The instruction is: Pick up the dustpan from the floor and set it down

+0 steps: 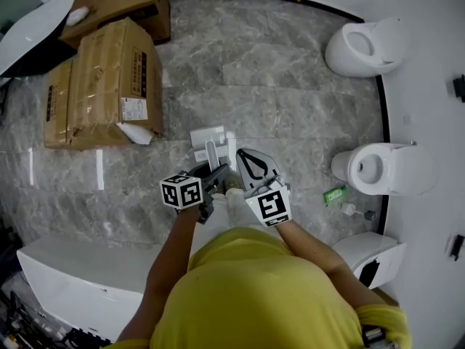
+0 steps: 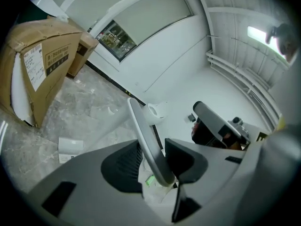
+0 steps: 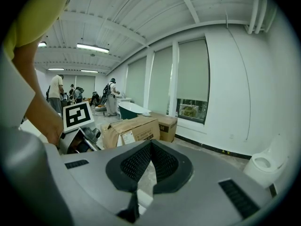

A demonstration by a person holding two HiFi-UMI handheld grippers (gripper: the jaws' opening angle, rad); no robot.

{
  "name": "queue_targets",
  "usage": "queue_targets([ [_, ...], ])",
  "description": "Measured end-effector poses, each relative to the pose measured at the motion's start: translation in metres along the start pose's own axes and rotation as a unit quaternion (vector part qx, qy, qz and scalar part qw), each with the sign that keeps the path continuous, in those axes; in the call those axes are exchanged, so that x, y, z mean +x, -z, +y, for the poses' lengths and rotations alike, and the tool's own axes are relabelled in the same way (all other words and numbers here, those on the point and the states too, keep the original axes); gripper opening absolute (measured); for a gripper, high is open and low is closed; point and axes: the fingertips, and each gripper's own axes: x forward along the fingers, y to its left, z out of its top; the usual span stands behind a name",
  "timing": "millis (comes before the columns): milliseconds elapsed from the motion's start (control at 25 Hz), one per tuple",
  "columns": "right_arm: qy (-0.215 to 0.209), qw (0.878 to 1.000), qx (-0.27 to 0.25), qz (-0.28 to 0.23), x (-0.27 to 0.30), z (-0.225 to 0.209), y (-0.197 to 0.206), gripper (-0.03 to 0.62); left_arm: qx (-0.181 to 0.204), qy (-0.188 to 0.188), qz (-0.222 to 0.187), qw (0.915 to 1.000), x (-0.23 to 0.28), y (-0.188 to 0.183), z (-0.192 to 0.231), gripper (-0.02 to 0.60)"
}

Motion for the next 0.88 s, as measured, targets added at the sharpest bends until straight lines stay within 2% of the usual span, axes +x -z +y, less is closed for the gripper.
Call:
queue_targets([
  [280, -0.002, 1.0, -0.004, -0.005, -0.004, -0.011, -0.003, 0.011, 0.003, 0.029, -0.032, 0.9991, -0.006, -0.033, -0.034, 0.161],
  [400, 0.0, 1.0, -0.003, -0.01, -0.004, -0.013, -0.007, 0.011, 0.003, 0.03, -0.04, 0.9987, -0.013, -0.041, -0.049, 0.163],
  [880, 0.01, 1.0, 0.005, -0.018, -0.004, -0.019, -0.015, 0.011, 0.048, 0.033, -0.055, 0.9968, -0.031, -0.064, -0.09, 0.169],
])
